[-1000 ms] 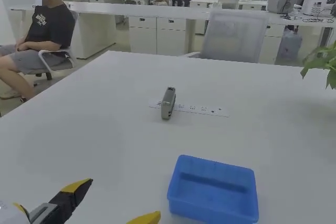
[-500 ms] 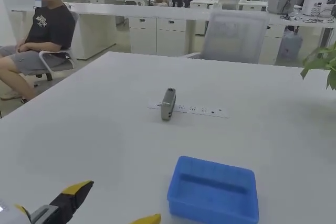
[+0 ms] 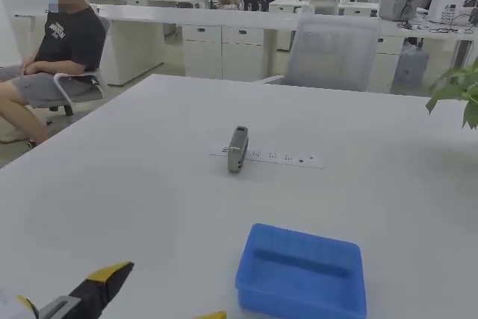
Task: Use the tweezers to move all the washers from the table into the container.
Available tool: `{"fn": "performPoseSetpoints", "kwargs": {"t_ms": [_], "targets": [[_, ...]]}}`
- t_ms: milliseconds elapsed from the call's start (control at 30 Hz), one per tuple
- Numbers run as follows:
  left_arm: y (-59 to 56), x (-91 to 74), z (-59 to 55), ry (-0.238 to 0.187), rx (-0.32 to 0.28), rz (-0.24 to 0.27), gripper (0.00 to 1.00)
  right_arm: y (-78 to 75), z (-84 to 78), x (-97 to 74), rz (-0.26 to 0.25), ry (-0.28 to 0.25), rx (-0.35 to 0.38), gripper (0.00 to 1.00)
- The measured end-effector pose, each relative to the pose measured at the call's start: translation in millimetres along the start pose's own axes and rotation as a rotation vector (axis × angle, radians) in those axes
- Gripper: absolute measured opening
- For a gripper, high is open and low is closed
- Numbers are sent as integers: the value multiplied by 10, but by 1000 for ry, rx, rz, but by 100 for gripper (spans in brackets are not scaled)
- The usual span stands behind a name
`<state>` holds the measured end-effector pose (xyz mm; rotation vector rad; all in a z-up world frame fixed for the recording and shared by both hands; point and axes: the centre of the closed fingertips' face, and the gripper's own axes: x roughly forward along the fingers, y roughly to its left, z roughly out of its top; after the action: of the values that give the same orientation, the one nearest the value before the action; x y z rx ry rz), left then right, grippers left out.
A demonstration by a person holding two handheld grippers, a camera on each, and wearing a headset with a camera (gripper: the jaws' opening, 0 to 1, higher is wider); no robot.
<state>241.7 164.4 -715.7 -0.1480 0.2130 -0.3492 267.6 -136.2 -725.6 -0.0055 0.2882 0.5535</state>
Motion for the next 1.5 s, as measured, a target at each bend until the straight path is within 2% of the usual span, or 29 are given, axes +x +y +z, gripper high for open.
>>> {"fn": "performPoseSetpoints", "kwargs": {"t_ms": [267,300,333,367,400,467,500,600,633,700,800,900,1033,1100,1133,1200,1233,1300,1400,1500], "targets": [[-1,4,-61,60,-4,-18,76,9,4,-1,-8,56,-44,61],[-10,5,-74,73,-7,-29,74,9,-31,0,1,90,-74,61],[-56,-2,-134,117,-24,-64,70,13,-69,4,11,120,-102,61],[-73,3,-159,137,-21,-82,66,24,-92,20,19,143,-128,61],[-116,8,-227,185,12,-126,63,71,-112,54,39,168,-164,60],[-124,16,-342,266,71,-151,57,174,-152,112,89,201,-203,55],[-188,34,-395,299,97,-199,54,260,-197,157,132,230,-230,50],[-307,45,-530,382,96,-287,41,551,-328,262,284,289,-260,37],[-344,41,-579,413,112,-318,36,582,-350,276,299,298,-270,34],[-430,38,-708,490,182,-386,30,754,-494,327,388,359,-307,30],[-541,53,-810,542,233,-454,21,871,-651,357,460,390,-360,24],[-622,69,-918,598,257,-512,18,1009,-731,387,518,419,-394,21],[-630,82,-1139,696,385,-565,15,1082,-787,394,547,440,-423,19],[-652,71,-1246,742,421,-595,15,1116,-811,379,562,450,-439,19],[-656,79,-1280,752,441,-606,15,1130,-830,373,563,457,-440,18],[-636,81,-1373,796,499,-624,12,1139,-870,343,574,473,-460,18],[-629,91,-1409,810,539,-632,10,1141,-882,335,576,477,-464,18],[-644,107,-1437,814,560,-645,7,1142,-905,317,581,486,-468,17],[-678,139,-1509,835,572,-660,8,1145,-927,296,589,496,-466,17],[-682,160,-1556,851,619,-673,7,1142,-951,287,595,507,-472,15]]}}
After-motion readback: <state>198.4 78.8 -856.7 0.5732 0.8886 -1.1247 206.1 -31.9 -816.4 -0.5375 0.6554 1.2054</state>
